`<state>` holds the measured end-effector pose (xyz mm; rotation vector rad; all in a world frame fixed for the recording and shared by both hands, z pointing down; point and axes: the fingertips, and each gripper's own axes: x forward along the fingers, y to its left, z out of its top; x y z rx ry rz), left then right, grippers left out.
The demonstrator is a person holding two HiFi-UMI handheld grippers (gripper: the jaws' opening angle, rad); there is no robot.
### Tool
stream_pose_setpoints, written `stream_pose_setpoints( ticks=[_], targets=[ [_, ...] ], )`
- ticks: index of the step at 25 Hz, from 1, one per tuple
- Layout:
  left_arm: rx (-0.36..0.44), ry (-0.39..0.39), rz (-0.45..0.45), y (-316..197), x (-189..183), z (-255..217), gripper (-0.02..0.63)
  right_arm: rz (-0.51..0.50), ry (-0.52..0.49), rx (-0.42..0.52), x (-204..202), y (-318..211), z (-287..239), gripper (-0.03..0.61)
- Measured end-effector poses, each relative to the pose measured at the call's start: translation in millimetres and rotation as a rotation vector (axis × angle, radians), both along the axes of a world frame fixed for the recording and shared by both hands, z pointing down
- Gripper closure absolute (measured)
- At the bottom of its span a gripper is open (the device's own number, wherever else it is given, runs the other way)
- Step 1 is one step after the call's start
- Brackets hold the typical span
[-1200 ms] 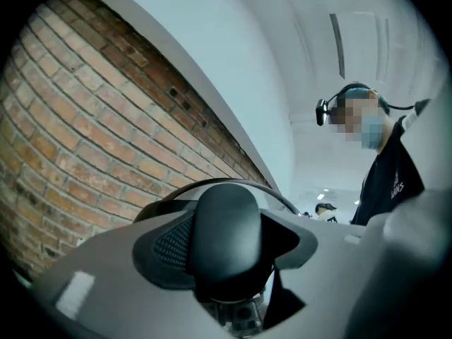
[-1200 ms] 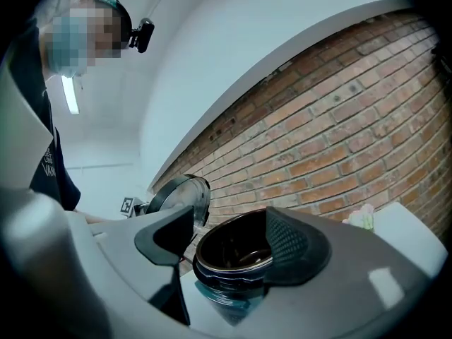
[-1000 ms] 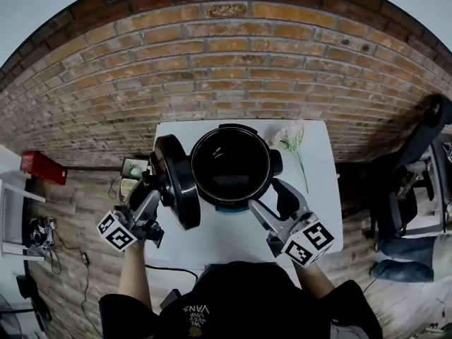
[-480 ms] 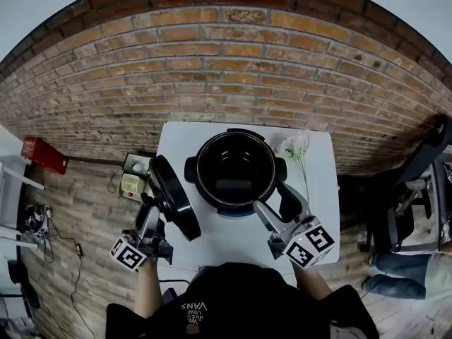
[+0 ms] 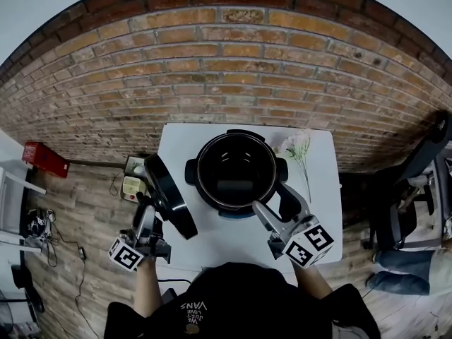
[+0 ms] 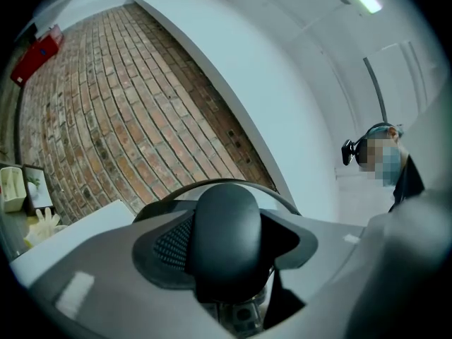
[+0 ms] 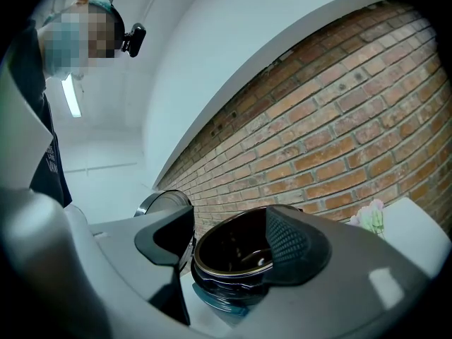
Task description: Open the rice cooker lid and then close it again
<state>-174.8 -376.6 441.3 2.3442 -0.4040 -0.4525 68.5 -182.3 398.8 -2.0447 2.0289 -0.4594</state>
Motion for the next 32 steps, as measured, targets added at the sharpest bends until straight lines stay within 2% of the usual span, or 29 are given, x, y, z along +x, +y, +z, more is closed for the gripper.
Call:
stream_pose_setpoints(
  ticks=[9, 14, 19, 27, 29, 32],
  targets=[
    [0.102, -0.053, 0.123, -13.9, 44.0, -31.9, 0.336, 0.057, -0.012, -0.001, 11.2, 15.0, 0.8, 0.267],
    [0.208, -0.1, 0.263, -16.2, 87.5, -61.8, 0.336, 0.098, -0.016, -0.007, 21.7, 27.4, 0.6, 0.267],
    [0.341, -0.213, 0.443, -5.9, 140.8, -80.0, 0.335, 0.167, -0.025, -0.001, 32.9, 47.0, 2.4, 0.267],
    [0.461, -0.444, 0.696, 15.3, 199.6, -71.0, 0.336, 0.296, -0.047, -0.009, 47.3, 87.4, 10.9, 0.267],
    [0.521, -0.498, 0.761, 23.4, 210.1, -71.5, 0.336, 0.319, -0.049, -0.01, 49.1, 94.8, 12.2, 0.267],
    [0.659, -0.576, 0.866, 39.9, 227.7, -72.0, 0.336, 0.343, -0.053, -0.012, 49.0, 102.3, 15.4, 0.267]
  ],
)
